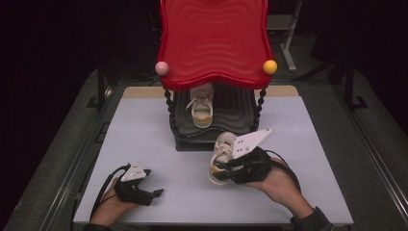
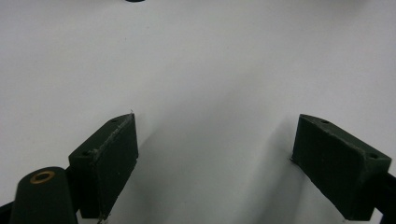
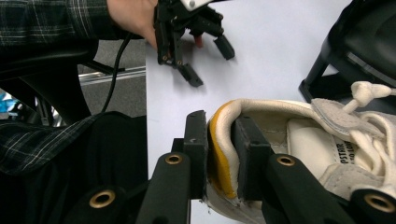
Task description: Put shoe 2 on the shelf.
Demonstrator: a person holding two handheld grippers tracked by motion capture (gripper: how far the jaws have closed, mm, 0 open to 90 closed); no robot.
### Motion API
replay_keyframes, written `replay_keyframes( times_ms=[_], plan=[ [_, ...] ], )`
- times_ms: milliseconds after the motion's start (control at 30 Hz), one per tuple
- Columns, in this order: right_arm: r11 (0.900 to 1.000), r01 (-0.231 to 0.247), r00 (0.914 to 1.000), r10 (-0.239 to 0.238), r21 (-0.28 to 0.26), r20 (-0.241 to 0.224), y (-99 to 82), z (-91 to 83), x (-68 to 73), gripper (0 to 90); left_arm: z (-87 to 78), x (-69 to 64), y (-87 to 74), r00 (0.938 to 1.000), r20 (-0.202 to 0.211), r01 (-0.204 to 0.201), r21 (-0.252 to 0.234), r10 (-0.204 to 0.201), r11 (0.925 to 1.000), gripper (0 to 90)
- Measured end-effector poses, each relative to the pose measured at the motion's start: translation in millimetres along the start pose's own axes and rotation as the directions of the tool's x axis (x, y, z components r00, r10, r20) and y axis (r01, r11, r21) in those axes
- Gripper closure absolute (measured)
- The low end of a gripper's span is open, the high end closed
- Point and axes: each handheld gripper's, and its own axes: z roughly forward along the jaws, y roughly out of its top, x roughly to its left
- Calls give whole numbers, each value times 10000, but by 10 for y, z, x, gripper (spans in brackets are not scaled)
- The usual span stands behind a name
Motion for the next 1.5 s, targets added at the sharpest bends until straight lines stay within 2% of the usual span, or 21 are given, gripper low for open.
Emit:
replay_keyframes(
  times_ms=[200, 400, 533, 600, 633, 767, 800, 833, 933, 967, 1067, 1100, 1200, 1400, 1500],
  plan=[
    [9992, 405, 9990, -404, -21, 171, 149, -57, -96, 766, 1, 0, 0, 10000, -10, 19, -18, -19, 10000, 137],
    [9963, 865, 9956, -864, -3, 363, 324, -129, -317, 767, 1, 0, 1, 10000, 6, 36, -20, -36, 10000, 136],
    [9959, 905, 9948, -908, 79, 463, 385, -147, -447, 766, 0, 2, 1, 10000, -6, 8, -2, -8, 10000, 136],
    [9951, 986, 9938, -990, 105, 508, 394, -151, -490, 766, 0, 1, 1, 10000, -3, 18, -3, -18, 10000, 136],
    [9954, 956, 9937, -959, 89, 574, 402, -147, -582, 766, 0, 1, 1, 10000, -3, 18, -3, -18, 10000, 136],
    [9943, 1025, 9921, -1043, 292, 701, 411, -118, -739, 766, 0, 1, 1, 10000, -1, 14, 1, -14, 10000, 137],
    [9943, 1025, 9921, -1043, 292, 701, 411, -118, -739, 766, 0, 1, 1, 10000, -1, 14, 1, -14, 10000, 137],
    [9942, 1021, 9915, -1045, 343, 774, 411, -93, -832, 765, 1, 1, 1, 10000, -5, 17, -9, -17, 10000, 136],
    [9940, 1025, 9911, -1054, 385, 816, 401, -76, -901, 765, 1, 2, 1, 10000, 3, 20, -5, -20, 10000, 136],
    [9926, 1084, 9890, -1132, 543, 954, 394, -58, -973, 765, 1, 1, 1, 10000, -5, 25, -16, -25, 10000, 136],
    [9923, 1086, 9882, -1143, 593, 1016, 391, -56, -1018, 765, 2, 2, 1, 10000, -7, 17, -18, -17, 10000, 136],
    [9940, 911, 9902, -969, 603, 1004, 388, -62, -1052, 765, 1, 1, 1, 10000, -7, 25, -16, -25, 10000, 136],
    [9933, 982, 9891, -1043, 615, 1042, 377, -37, -1091, 765, 2, 1, 1, 10000, -15, 8, -12, -8, 10000, 136],
    [9902, 1140, 9864, -1224, 804, 1094, 343, 40, -1116, 768, 2, 0, 1, 10000, -21, 19, -13, -19, 10000, 137],
    [9908, 1018, 9876, -1114, 894, 1104, 308, 83, -1120, 770, 2, 0, 3, 10000, -20, 13, -12, -13, 10000, 137]
  ],
)
